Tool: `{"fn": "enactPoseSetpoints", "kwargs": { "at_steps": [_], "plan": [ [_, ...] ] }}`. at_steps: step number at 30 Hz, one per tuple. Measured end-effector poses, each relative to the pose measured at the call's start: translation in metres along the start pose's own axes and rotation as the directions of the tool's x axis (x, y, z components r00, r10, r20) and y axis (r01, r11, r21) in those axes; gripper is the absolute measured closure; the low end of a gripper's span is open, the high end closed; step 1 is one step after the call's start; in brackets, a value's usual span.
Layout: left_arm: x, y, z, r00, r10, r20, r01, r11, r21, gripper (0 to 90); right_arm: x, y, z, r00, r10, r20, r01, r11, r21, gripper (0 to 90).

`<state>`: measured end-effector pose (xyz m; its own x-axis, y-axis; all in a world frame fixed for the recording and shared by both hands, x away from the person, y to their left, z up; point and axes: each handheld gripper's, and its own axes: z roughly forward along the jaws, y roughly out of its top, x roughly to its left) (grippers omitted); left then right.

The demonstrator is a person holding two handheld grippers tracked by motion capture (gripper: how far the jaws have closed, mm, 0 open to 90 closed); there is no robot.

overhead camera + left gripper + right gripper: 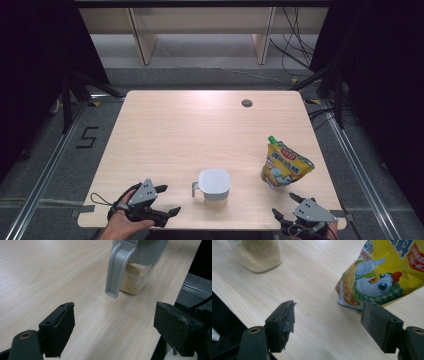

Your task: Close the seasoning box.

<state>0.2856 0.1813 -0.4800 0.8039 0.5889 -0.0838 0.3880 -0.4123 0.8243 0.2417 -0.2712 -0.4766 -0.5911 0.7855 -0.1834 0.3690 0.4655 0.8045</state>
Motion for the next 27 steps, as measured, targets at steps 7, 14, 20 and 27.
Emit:
{"fn": "enactPoseSetpoints", "kwargs": {
  "at_steps": [7, 14, 20, 27],
  "plan": [
    [-0.008, -0.007, -0.001, 0.9996, 0.017, -0.024, -0.017, 0.9998, -0.004, 17.4, 0.003, 0.001, 0.001, 0.9998, -0.019, -0.009, 0.019, 1.0, 0.003, 28.1],
    [-0.009, -0.014, -0.005, 0.9993, -0.021, -0.029, 0.021, 0.9998, -0.007, 17.5, 0.004, 0.001, 0.001, 0.9999, -0.01, -0.008, 0.01, 1.0, 0.011, 28.1],
    [-0.018, -0.019, -0.006, 0.9998, -0.012, -0.018, 0.012, 0.9999, -0.004, 18.8, 0.007, -0.001, -0.001, 0.9992, -0.008, -0.038, 0.009, 1.0, 0.011, 26.9],
    [-0.017, -0.021, -0.006, 0.9995, 0.001, -0.033, -0.001, 1.0, 0.001, 19.0, 0.013, -0.003, 0.002, 0.9974, -0.025, -0.067, 0.029, 0.998, 0.051, 26.3]
  ]
}}
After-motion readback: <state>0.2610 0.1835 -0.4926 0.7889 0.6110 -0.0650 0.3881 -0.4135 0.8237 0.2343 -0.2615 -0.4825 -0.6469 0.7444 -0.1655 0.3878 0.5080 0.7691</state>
